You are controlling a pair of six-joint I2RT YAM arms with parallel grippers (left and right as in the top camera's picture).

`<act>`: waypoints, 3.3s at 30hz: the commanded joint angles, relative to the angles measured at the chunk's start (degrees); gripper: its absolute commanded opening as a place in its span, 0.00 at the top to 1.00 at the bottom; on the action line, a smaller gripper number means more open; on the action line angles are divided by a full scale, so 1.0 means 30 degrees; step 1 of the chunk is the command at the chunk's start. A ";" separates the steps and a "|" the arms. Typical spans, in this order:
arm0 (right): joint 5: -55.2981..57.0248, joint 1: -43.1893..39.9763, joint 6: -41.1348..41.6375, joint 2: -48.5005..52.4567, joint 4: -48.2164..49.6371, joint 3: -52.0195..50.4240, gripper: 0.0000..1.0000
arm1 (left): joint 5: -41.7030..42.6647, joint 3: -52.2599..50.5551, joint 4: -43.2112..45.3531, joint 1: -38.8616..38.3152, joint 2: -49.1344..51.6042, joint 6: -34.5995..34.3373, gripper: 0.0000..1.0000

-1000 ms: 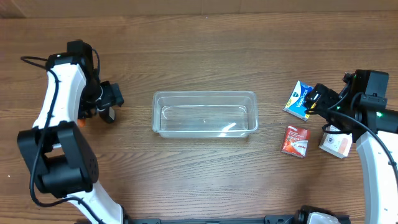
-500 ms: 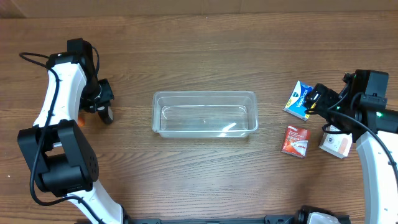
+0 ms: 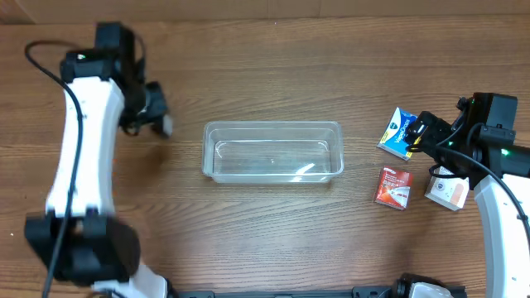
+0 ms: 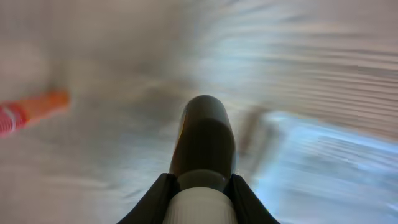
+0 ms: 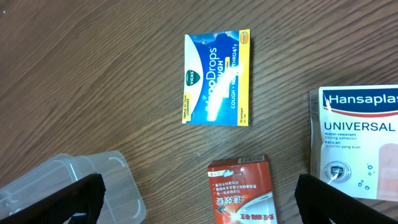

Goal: Pack container
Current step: 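Grasp the black-capped dark bottle with the left gripper and lift, then lower the dark bottle into the container's left end and release, then move the left gripper to the orange tube and grasp it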

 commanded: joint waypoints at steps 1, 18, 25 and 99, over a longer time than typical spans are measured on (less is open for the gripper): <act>-0.0109 -0.0044 0.0087 -0.0051 0.0117 0.0539 0.00 | 0.0823 0.1056 -0.0087 -0.3315 -0.3315 -0.0291 0.96; -0.0109 -0.0044 0.0087 -0.0051 0.0211 0.0539 0.00 | -0.1268 -0.5195 0.4852 -0.7278 -0.0291 -0.5829 0.96; -0.0109 -0.0044 0.0087 -0.0051 0.0233 0.0539 0.00 | -0.2586 -0.5843 0.5850 -0.7286 0.1137 -0.6113 0.95; -0.0117 -0.0044 0.0087 -0.0044 0.0189 0.0539 0.00 | -0.0219 -0.0335 -0.0510 0.5071 -0.2025 -0.1253 0.96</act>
